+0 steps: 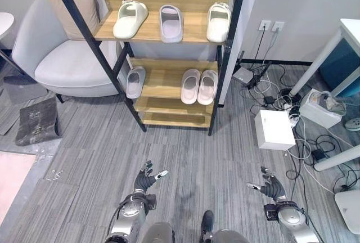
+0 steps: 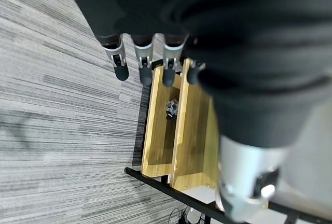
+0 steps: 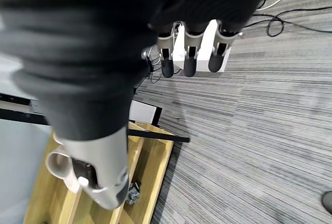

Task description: Arrange the slippers neatly on the shoe rack.

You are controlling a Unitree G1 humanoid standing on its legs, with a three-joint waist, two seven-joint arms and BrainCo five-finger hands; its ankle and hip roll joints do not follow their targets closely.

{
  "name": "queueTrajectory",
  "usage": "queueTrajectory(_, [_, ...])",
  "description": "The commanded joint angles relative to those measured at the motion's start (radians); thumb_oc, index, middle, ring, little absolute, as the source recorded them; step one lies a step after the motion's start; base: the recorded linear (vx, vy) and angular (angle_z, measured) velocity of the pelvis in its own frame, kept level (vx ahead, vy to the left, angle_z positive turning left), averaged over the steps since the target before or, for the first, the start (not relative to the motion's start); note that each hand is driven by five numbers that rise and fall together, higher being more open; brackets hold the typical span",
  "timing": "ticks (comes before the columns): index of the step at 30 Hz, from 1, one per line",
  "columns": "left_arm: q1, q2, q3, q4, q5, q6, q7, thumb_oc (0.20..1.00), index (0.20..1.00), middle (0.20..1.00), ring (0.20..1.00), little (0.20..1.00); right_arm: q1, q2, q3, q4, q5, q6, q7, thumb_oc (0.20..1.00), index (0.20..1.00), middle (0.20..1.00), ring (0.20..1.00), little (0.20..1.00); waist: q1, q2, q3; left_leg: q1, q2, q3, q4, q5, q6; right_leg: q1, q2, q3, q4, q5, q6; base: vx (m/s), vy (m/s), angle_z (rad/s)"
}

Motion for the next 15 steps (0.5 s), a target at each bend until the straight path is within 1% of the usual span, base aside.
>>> queueTrajectory(1, [0.002,0.026,0.0,-0.038,0.006,-0.024,0.023,1.0,1.0,1.0,1.0,1.0,0.004,-0.031,-0.005,-0.053,0.005,-0.041,-0.011,1.0,1.0,1.0,1.0,1.0,0.029,0.019,0.012,0.05,0.034,0.016,-0.262,0.219,0.006,0.058,-0.038,0.026,0.023,-0.084,0.154,0.32,0.113,-0.11])
queueTrajectory(3, [-0.004,0.027,0.005,-0.033,0.016,-0.02,0.026,1.0,1.0,1.0,1.0,1.0,0.001,-0.033,-0.001,-0.046,0.0,-0.041,-0.016,1.0,1.0,1.0,1.0,1.0,0.033,0.025,0.01,0.012,0.06,0.031,-0.359,0.261,-0.013,0.091,-0.035,0.031,0.02,-0.105,0.157,0.36,0.151,-0.06])
queueTrajectory(4, [-0.008,0.029,0.008,-0.03,0.019,-0.015,0.03,1.0,1.0,1.0,1.0,1.0,-0.004,-0.033,-0.002,-0.049,0.002,-0.038,-0.018,1.0,1.0,1.0,1.0,1.0,0.029,0.026,0.009,0.004,0.067,0.064,-0.367,0.269,-0.018,0.106,-0.036,0.03,0.019,-0.109,0.16,0.2,0.101,0.13])
queueTrajectory(5, [-0.008,0.029,0.008,-0.03,0.019,-0.015,0.03,1.0,1.0,1.0,1.0,1.0,-0.004,-0.033,-0.002,-0.05,0.002,-0.038,-0.018,1.0,1.0,1.0,1.0,1.0,0.03,0.026,0.009,0.004,0.067,0.065,-0.367,0.269,-0.018,0.107,-0.036,0.03,0.018,-0.109,0.16,0.17,0.106,0.08])
queueTrajectory(7, [-0.002,0.033,0.019,-0.031,0.014,-0.018,0.026,1.0,1.0,1.0,1.0,1.0,-0.006,-0.028,-0.006,-0.049,0.003,-0.034,-0.011,1.0,1.0,1.0,1.0,1.0,0.037,0.03,-0.007,0.027,0.069,0.07,-0.367,0.296,-0.021,0.125,-0.034,0.041,0.02,-0.109,0.166,0.25,0.153,-0.02])
queueTrajectory(9, [0.006,0.033,0.023,-0.029,0.016,-0.02,0.027,1.0,1.0,1.0,1.0,1.0,-0.003,-0.021,-0.005,-0.049,0.003,-0.032,-0.008,1.0,1.0,1.0,1.0,1.0,0.042,0.03,-0.019,0.035,0.069,0.073,-0.367,0.298,-0.021,0.139,-0.037,0.041,0.021,-0.115,0.171,0.28,0.165,-0.03])
queueTrajectory(10, [0.013,0.036,0.022,-0.027,0.02,-0.021,0.03,1.0,1.0,1.0,1.0,1.0,0.001,-0.008,-0.006,-0.055,-0.003,-0.031,-0.007,1.0,1.0,1.0,1.0,1.0,0.043,0.021,-0.041,0.047,0.06,0.076,-0.367,0.295,-0.013,0.148,-0.06,0.042,0.029,-0.12,0.188,0.31,0.226,-0.29])
queueTrajectory(11, [0.013,0.038,0.019,-0.028,0.021,-0.02,0.029,1.0,1.0,1.0,1.0,1.0,0.003,-0.002,-0.007,-0.051,-0.005,-0.03,-0.007,1.0,1.0,1.0,1.0,1.0,0.041,0.017,-0.047,0.059,0.05,0.082,-0.366,0.289,-0.004,0.147,-0.073,0.047,0.04,-0.12,0.194,0.51,0.407,-0.27])
queueTrajectory(12, [0.012,0.043,0.018,-0.034,0.023,-0.018,0.029,1.0,1.0,1.0,1.0,1.0,0.0,0.014,-0.01,-0.054,-0.003,-0.026,-0.01,1.0,1.0,1.0,1.0,1.0,0.043,0.004,-0.057,0.073,0.023,0.092,-0.343,0.258,0.022,0.136,-0.113,0.06,0.092,-0.106,0.218,0.37,0.364,-0.08])
queueTrajectory(13, [0.011,0.047,0.015,-0.034,0.027,-0.018,0.03,1.0,1.0,1.0,1.0,1.0,-0.003,0.024,-0.009,-0.053,0.001,-0.026,-0.008,1.0,1.0,1.0,1.0,1.0,0.041,-0.002,-0.06,0.08,0.007,0.098,-0.334,0.24,0.039,0.116,-0.132,0.073,0.149,-0.088,0.231,0.34,0.367,0.02])
queueTrajectory(14, [0.011,0.051,0.014,-0.036,0.026,-0.018,0.031,1.0,1.0,1.0,1.0,1.0,-0.004,0.031,-0.006,-0.056,0.003,-0.026,-0.005,1.0,1.0,1.0,1.0,1.0,0.04,-0.004,-0.061,0.089,-0.006,0.1,-0.329,0.223,0.055,0.081,-0.147,0.089,0.224,-0.06,0.238,0.15,0.189,0.01])
queueTrajectory(15, [0.012,0.051,0.014,-0.036,0.026,-0.018,0.031,1.0,1.0,1.0,1.0,1.0,-0.004,0.031,-0.006,-0.056,0.003,-0.026,-0.005,1.0,1.0,1.0,1.0,1.0,0.041,-0.005,-0.062,0.087,-0.007,0.102,-0.328,0.223,0.056,0.077,-0.148,0.092,0.228,-0.062,0.239,0.16,0.282,0.0])
